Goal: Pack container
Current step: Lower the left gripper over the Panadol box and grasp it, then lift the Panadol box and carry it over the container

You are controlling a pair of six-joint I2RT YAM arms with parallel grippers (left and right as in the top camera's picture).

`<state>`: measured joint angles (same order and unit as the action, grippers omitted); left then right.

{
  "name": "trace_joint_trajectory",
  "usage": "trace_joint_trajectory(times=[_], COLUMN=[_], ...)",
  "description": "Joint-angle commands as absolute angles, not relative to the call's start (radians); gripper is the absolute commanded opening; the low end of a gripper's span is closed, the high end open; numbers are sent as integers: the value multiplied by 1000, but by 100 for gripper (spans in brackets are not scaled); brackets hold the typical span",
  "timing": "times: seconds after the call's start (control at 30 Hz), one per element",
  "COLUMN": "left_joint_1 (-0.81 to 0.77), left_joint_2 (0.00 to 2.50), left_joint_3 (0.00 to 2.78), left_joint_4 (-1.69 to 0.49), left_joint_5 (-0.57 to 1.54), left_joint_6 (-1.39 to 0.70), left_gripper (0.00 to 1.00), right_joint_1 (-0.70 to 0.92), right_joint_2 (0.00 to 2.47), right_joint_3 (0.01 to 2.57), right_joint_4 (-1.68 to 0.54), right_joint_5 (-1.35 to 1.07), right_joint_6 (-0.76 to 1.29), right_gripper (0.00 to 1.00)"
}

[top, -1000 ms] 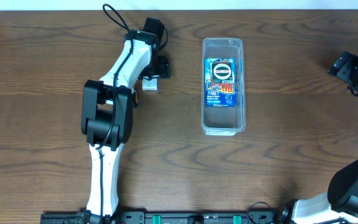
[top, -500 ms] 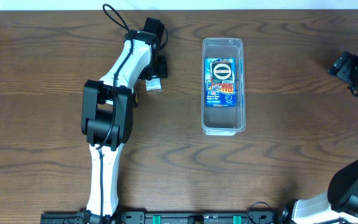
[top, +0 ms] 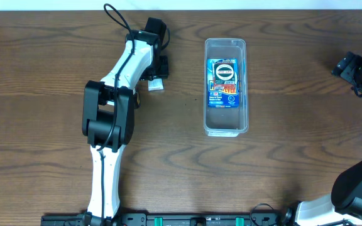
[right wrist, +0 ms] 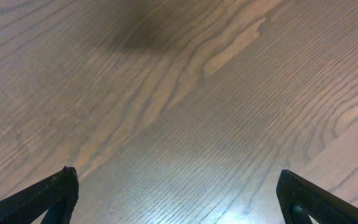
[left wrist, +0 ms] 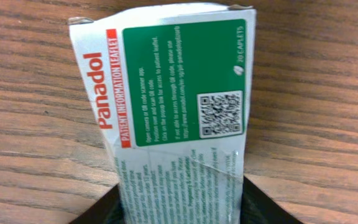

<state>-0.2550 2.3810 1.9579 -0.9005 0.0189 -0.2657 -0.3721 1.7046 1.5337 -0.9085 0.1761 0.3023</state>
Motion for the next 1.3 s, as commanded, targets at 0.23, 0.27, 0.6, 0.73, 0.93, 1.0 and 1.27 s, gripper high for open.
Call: trace_joint_trajectory(times=[0.23, 0.27, 0.6, 0.73, 0.93, 1.0, 1.27], left_joint_1=[-247, -247, -258, -297, -426, -481, -698], left_joint_2=[2344, 2329, 2053, 1909, 1753, 1734, 1761], left_joint_3=[1992, 1993, 1994, 1994, 1994, 1994, 1954], left_joint_4=[-935, -939, -1006, -1056, -1134, -1159, -1211], left_joint_5=[15, 15, 17, 28, 144, 147, 146], left_joint_6=[-256, -256, -256, -257, -266, -297, -408], left_gripper=[45, 45, 45, 45, 45, 45, 45], right_joint_1=[-379, -379, -379, -379, -379, -379, -379], right_joint_2=[1713, 1713, 1713, 1713, 1713, 1713, 1713], right_joint_3=[1529, 1529, 1529, 1529, 1529, 1529, 1529], right_joint_4=[-909, -909, -909, -909, -909, -909, -909], right_joint_5=[183, 183, 183, 183, 183, 183, 183], right_joint_6=[291, 291, 291, 291, 291, 291, 291], right_gripper=[99, 99, 99, 99, 99, 99, 99])
